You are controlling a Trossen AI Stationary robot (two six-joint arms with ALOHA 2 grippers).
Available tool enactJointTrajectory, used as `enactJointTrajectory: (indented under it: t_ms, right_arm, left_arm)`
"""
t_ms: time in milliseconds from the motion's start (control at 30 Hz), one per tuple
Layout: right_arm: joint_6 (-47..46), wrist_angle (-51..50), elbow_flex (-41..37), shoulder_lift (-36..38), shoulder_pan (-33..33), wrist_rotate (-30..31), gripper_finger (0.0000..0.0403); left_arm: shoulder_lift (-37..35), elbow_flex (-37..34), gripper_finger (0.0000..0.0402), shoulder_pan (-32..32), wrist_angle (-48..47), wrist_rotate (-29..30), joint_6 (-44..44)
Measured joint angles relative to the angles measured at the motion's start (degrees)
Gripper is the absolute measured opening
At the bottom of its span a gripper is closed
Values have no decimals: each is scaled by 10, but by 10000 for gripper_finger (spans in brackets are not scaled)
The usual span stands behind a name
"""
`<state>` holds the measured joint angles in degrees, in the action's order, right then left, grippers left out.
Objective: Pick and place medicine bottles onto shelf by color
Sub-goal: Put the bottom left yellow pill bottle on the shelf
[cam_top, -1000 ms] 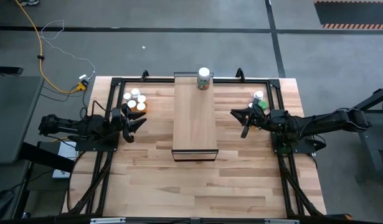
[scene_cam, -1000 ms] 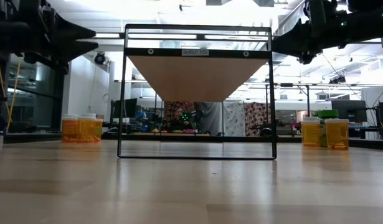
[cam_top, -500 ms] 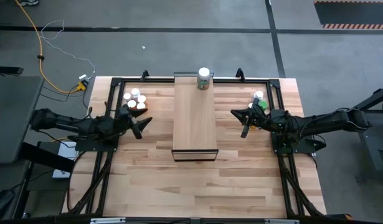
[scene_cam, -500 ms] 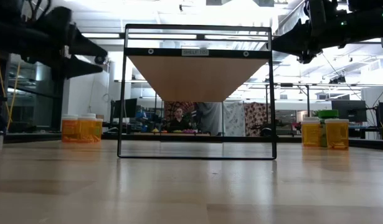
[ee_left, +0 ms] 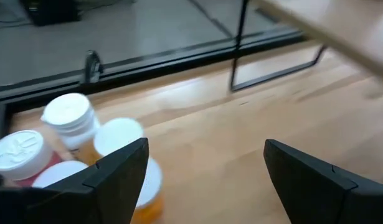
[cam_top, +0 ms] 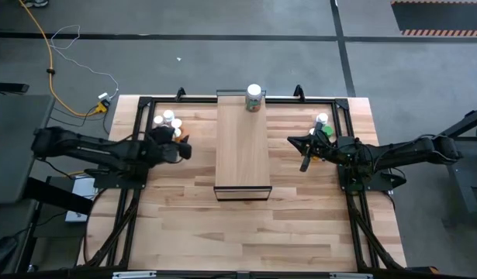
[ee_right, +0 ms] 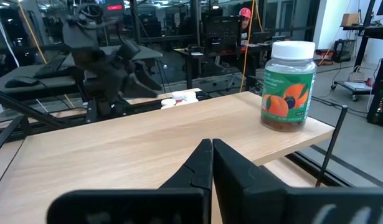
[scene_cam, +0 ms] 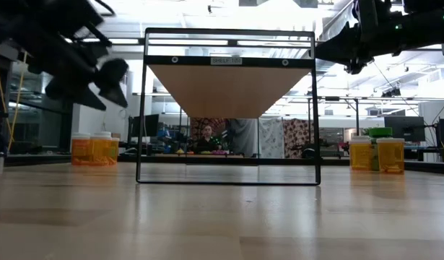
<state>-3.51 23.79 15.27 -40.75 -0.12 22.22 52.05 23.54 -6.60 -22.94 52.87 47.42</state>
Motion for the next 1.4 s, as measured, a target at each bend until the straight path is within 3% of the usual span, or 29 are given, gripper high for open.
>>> enactJointTrajectory:
  t_ms: [333, 733, 967, 1400]
  right_arm:
    - [-8, -9, 0, 0, 0, 0, 0]
    - [-16, -9, 0, -1, 0, 0, 0]
    - [-16, -9, 0, -1, 0, 0, 0]
    - [-16, -9, 0, -1, 0, 0, 0]
  left_arm:
    - [105, 11, 310, -89, -24, -35, 0]
    - [119, 11, 310, -131, -19, -63, 5]
    - [119, -4, 310, -156, 51, -90, -45]
    - [118, -11, 310, -179, 39, -108, -46]
